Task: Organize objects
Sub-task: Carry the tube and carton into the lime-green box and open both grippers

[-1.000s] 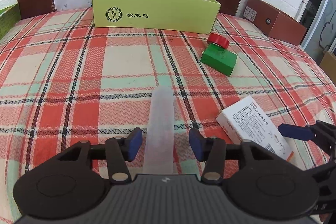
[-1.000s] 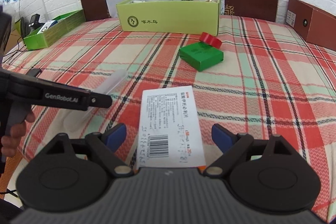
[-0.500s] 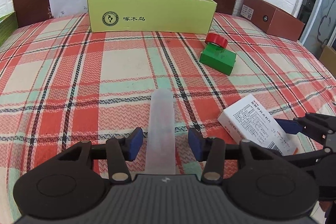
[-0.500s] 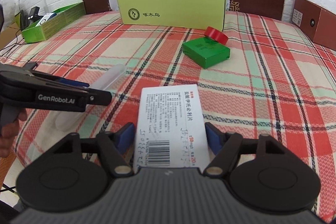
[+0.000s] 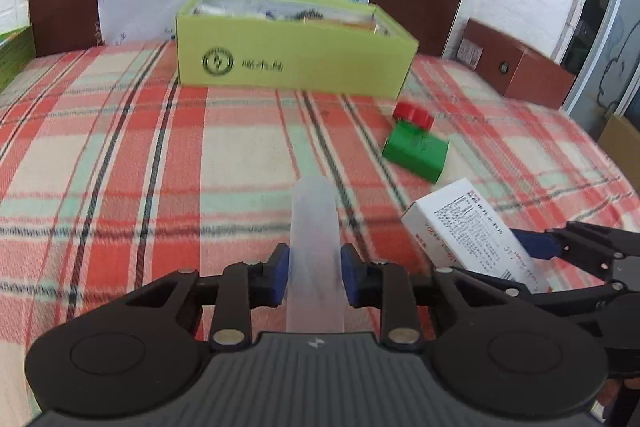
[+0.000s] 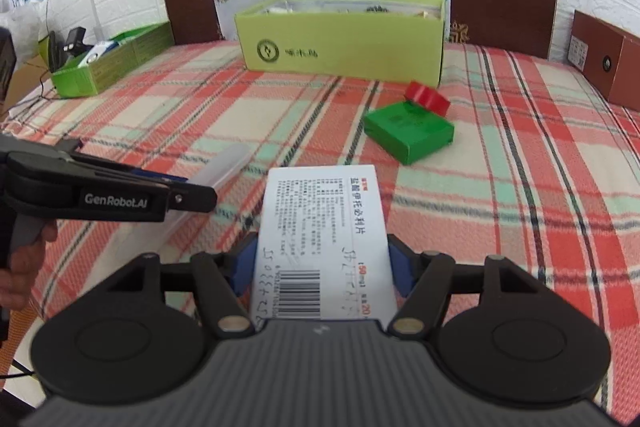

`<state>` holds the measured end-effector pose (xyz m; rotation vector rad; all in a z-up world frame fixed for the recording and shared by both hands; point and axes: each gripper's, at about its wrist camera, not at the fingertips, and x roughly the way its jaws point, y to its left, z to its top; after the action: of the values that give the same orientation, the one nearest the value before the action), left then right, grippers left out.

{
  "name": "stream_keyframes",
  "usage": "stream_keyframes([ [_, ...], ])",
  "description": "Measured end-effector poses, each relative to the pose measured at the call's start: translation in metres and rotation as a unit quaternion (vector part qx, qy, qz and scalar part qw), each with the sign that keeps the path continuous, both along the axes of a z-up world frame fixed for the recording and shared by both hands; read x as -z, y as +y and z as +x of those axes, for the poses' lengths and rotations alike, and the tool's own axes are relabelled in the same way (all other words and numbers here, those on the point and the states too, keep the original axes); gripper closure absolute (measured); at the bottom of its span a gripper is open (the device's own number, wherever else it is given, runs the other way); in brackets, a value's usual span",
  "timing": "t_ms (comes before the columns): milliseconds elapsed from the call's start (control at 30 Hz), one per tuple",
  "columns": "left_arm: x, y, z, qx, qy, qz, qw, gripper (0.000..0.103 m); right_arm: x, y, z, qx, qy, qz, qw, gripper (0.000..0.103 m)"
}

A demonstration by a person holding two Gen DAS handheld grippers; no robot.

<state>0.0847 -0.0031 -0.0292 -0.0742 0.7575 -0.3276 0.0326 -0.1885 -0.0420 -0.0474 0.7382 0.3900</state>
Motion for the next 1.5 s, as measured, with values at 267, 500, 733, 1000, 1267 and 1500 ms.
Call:
stream_keyframes([
  [267,-0.063,0.003,0.037,0.001,-0.074,-0.044,0.9963,0.074,-0.047,0.002,0.042,-0.007,-0.062,0.025,0.998,0.038],
  [500,-0.111,-0.013,0.088,0.009,-0.130,-0.053,0.9900,0.074,-0.087,0.011,0.107,0.008,-0.133,0.012,0.991,0.038],
  [733,-0.128,-0.027,0.169,-0.001,-0.139,-0.057,0.9886,0.074,-0.090,0.015,0.193,0.045,-0.155,-0.006,0.987,0.038],
  [1000,-0.104,-0.042,0.243,-0.004,-0.116,-0.058,0.9916,0.074,-0.062,0.025,0.268,0.077,-0.146,-0.020,0.986,0.038],
  [1267,-0.070,-0.030,0.247,-0.041,-0.125,-0.057,0.9896,0.024,-0.032,0.041,0.296,0.073,-0.139,-0.042,0.987,0.013],
  [1500,-0.080,-0.020,0.226,-0.069,-0.119,-0.053,0.9890,0.023,-0.039,0.032,0.267,0.085,-0.173,-0.044,0.980,0.000],
])
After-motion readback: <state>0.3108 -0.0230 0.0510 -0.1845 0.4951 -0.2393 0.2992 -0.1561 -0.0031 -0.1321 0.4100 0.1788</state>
